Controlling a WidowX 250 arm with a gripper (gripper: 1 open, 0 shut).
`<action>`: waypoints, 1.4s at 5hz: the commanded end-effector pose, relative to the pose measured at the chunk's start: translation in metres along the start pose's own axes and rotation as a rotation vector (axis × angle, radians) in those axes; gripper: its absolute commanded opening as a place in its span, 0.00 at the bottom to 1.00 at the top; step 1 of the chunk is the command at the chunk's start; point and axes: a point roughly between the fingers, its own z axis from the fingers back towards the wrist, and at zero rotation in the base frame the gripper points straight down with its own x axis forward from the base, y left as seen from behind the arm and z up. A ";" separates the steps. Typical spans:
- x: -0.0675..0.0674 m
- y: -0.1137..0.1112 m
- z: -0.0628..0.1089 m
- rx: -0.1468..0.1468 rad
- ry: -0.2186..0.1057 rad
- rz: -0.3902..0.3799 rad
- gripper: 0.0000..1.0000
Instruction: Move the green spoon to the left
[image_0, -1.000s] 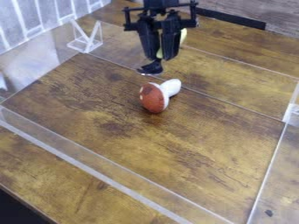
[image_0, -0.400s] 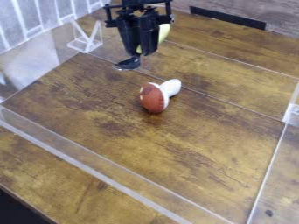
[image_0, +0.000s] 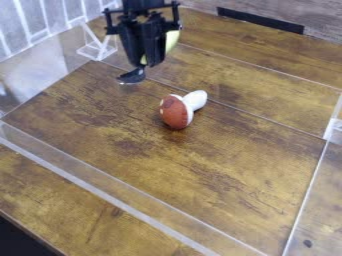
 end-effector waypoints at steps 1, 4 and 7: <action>-0.007 0.015 0.035 0.023 -0.120 0.055 0.00; -0.004 0.059 0.015 0.045 -0.129 0.214 0.00; -0.010 0.066 0.004 0.046 -0.101 0.228 1.00</action>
